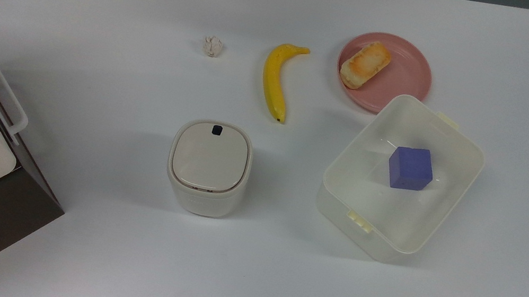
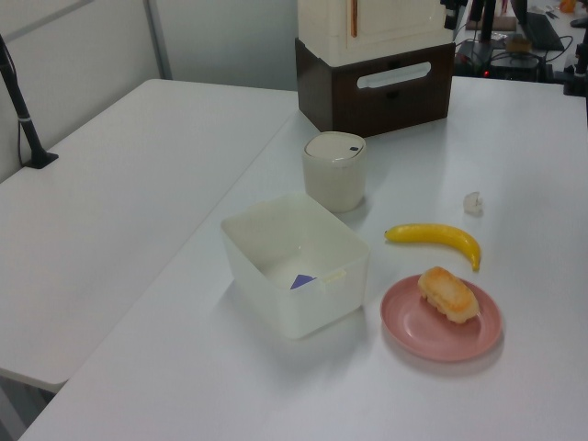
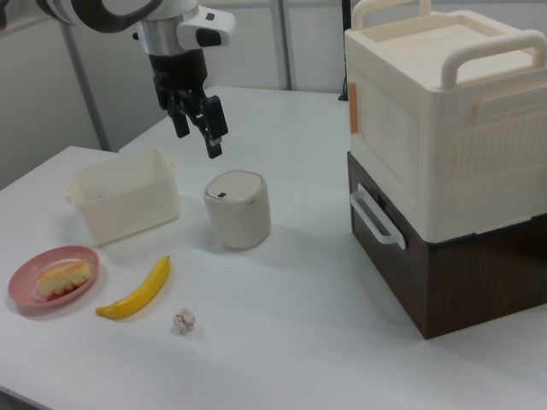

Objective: Put the bread on the table

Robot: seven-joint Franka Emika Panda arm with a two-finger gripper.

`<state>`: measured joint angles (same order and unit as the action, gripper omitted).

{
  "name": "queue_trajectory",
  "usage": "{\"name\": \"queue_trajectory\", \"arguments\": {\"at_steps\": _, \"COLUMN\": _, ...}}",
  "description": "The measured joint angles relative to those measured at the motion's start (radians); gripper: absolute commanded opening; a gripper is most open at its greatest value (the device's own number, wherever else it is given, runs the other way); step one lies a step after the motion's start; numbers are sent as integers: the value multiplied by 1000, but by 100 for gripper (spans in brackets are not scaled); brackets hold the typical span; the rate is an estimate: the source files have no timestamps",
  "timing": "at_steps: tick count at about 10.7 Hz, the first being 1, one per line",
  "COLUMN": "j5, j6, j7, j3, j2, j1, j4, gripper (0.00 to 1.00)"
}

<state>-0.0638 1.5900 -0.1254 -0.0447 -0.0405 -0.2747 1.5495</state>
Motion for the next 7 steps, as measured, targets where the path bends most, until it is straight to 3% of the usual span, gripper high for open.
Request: {"name": "queue_trajectory", "arguments": {"at_steps": 7, "j5": 0, "j6": 0, "j7": 0, "j3": 3, "j2": 0, "j1": -16, "j4": 0, "gripper": 100}}
